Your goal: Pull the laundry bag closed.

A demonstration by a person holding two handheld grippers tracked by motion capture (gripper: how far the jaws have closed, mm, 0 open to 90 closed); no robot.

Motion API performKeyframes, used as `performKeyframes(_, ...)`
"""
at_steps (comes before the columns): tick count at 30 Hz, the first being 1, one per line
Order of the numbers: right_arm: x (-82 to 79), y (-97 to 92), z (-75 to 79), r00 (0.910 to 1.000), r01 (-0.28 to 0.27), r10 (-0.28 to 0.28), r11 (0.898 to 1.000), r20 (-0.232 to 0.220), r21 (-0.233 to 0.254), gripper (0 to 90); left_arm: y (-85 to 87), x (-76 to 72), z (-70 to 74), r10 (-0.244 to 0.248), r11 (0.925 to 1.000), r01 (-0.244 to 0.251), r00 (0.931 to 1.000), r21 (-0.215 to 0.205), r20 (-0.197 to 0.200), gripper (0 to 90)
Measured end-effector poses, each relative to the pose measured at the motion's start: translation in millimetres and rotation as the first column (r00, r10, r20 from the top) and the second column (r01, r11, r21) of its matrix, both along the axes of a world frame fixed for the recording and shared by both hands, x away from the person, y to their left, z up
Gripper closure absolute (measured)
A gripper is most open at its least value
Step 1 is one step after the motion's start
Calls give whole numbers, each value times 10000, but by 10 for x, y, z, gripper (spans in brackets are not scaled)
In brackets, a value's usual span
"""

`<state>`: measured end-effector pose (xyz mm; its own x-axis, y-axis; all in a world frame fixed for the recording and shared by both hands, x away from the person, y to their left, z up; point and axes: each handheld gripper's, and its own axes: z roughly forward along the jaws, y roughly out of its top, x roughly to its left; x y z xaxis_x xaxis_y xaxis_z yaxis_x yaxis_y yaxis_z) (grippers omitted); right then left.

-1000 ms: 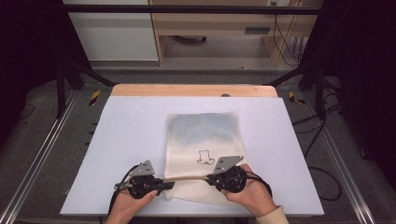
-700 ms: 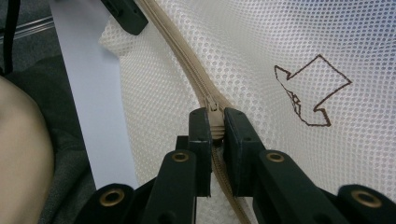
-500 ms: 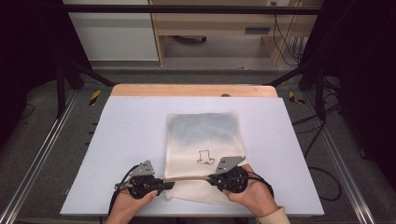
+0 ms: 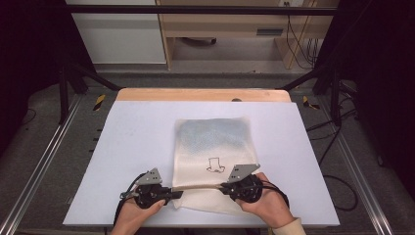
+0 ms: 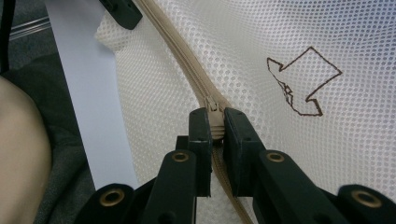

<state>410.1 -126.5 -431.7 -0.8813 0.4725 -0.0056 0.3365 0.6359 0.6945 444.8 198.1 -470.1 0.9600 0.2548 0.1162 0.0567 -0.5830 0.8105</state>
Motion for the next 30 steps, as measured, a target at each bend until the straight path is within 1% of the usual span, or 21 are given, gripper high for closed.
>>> performKeyframes(16, -15, -37, -2, 9999, 100, -100, 9999, -36, -7, 822, -2, -1, 0, -1, 10000, 1, 10000, 16, 17, 819)
performKeyframes(24, -16, -90, -1, 9998, 201, -201, 9998, -6, 23, 822, -1, -1, -1, 13, 10000, -13, 10000, 1, 7, 819)
performKeyframes(25, -18, -96, 2, 9997, 229, -229, 9997, 2, -33, 822, -1, -1, 0, 18, 10000, -18, 10000, 8, 15, 819)
performKeyframes(28, -20, -109, 0, 9997, 234, -234, 9997, -6, 40, 822, -1, -1, 0, 21, 10000, -21, 10000, 3, 4, 819)
performKeyframes(30, -23, -115, 0, 9996, 265, -265, 9996, -3, -19, 822, -1, -1, 0, 21, 10000, -21, 10000, 19, 20, 819)
